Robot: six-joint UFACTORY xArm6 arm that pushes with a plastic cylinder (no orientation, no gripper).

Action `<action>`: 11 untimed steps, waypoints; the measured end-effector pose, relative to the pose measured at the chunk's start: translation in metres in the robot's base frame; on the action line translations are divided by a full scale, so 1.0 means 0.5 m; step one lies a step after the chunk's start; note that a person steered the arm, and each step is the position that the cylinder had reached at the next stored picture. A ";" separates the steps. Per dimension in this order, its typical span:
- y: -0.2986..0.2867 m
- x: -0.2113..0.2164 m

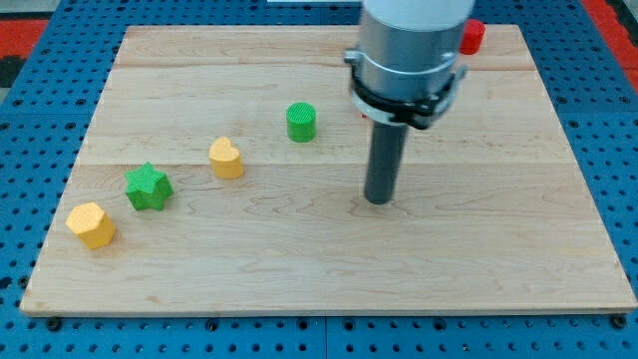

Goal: Push the red star into the green circle

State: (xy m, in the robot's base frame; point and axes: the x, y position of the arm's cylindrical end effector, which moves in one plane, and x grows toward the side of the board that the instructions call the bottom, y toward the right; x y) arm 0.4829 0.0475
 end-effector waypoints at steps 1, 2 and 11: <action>-0.064 -0.085; 0.063 -0.099; 0.008 -0.232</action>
